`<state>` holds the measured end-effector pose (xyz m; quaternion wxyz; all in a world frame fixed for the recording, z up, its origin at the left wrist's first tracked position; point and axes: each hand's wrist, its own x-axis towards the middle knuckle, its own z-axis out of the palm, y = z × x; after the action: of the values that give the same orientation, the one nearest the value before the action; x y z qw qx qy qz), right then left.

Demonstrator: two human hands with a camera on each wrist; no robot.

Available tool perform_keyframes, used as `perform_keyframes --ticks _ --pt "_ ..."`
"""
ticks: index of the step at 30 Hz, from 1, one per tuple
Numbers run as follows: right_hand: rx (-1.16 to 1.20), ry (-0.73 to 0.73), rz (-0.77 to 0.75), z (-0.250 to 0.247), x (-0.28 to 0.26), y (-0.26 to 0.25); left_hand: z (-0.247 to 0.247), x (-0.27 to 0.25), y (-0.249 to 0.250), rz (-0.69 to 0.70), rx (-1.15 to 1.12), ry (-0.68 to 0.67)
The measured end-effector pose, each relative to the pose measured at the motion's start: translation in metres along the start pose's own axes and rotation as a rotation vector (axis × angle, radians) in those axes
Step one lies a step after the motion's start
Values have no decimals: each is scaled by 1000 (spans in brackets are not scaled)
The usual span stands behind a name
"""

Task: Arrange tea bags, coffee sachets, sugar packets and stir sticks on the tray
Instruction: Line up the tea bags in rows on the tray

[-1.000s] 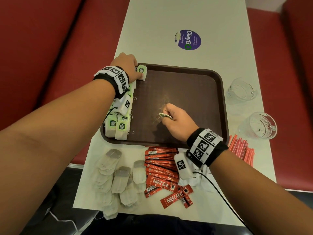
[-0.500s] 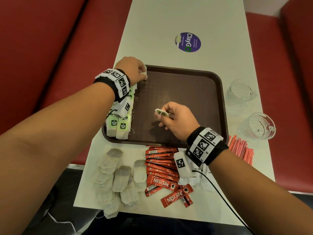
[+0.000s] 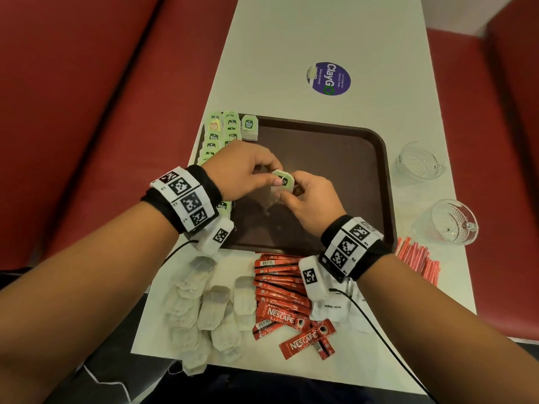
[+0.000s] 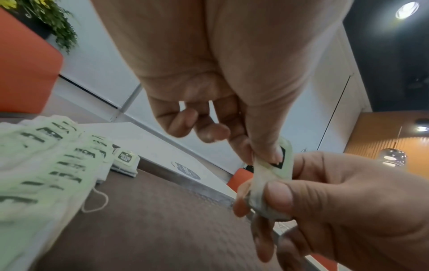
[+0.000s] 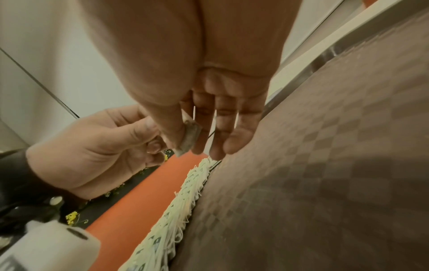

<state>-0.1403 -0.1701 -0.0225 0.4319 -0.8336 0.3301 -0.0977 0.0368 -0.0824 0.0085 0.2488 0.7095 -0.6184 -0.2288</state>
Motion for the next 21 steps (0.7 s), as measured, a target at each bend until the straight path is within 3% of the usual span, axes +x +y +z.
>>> perform_keyframes --ticks 6,10,13,21 --pt "-31 -76 2 0 -7 3 -15 25 -29 -278 91 72" --pt "-197 -405 7 -4 -18 7 -22 58 -63 -465 205 65" --pt "-317 -601 11 -2 -21 7 -21 76 -78 -525 218 84" --pt "-407 -635 11 1 -21 9 -19 97 -81 -604 284 118"
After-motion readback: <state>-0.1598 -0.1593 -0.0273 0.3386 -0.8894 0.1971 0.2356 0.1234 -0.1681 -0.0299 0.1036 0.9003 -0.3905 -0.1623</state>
